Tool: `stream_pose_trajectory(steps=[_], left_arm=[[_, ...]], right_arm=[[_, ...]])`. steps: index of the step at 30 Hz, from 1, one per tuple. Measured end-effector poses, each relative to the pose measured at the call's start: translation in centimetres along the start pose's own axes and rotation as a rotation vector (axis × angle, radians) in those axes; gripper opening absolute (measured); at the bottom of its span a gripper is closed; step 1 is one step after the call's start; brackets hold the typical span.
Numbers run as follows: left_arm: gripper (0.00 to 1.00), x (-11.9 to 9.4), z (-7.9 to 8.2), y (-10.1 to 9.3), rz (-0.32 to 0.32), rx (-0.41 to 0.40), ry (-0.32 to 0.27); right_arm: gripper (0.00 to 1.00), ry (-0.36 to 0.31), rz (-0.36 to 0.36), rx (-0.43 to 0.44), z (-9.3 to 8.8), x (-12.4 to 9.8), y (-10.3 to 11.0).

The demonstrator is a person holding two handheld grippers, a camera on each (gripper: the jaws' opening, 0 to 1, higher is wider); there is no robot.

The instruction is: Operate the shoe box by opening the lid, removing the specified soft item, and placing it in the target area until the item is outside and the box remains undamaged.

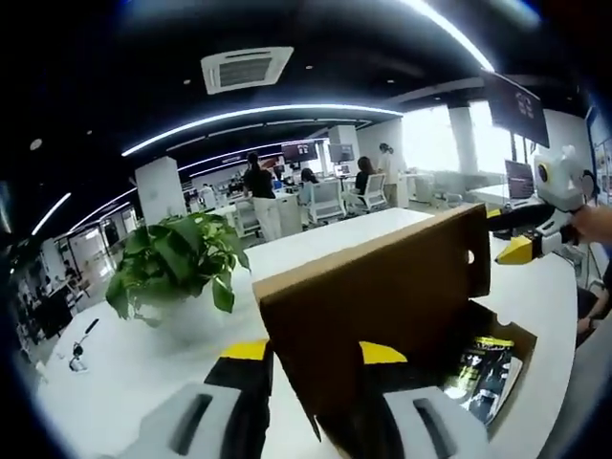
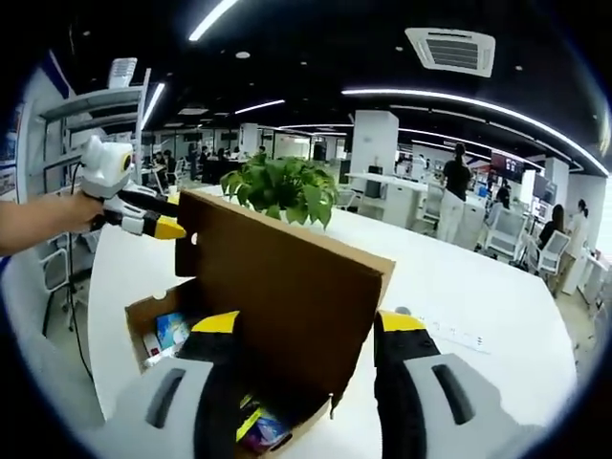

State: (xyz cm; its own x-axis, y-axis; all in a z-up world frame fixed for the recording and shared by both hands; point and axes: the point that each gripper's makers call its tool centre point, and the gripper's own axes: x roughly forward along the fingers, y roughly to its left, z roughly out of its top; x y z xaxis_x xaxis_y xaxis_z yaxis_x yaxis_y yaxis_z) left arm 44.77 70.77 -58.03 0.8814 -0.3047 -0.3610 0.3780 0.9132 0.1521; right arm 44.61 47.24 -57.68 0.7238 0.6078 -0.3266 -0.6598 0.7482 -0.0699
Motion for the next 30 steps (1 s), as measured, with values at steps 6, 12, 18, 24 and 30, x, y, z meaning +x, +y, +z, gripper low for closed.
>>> stream_pose_trajectory(steps=[6,12,18,24,30], left_arm=[[0.27,1.2,-0.1,0.7,0.011,0.001,0.006],[0.21,2.2,-0.1,1.5,0.029,0.009,0.014],[0.17,3.3,-0.1,2.3,0.042,-0.011,0.024],[0.06,3.6,-0.3,3.4,0.064,-0.036,0.017],[0.04,4.3,-0.4,3.8,0.071,-0.097,0.013]], right_arm=[[0.47,0.003,-0.017,0.003,0.0,1.0,-0.9],[0.42,0.009,-0.03,0.007,0.0,1.7,-1.9],[0.4,0.018,-0.031,0.008,-0.1,2.4,-2.5],[0.35,0.025,-0.043,0.028,-0.2,3.1,-3.4],[0.23,0.048,-0.069,0.005,-1.1,3.5,-4.5]])
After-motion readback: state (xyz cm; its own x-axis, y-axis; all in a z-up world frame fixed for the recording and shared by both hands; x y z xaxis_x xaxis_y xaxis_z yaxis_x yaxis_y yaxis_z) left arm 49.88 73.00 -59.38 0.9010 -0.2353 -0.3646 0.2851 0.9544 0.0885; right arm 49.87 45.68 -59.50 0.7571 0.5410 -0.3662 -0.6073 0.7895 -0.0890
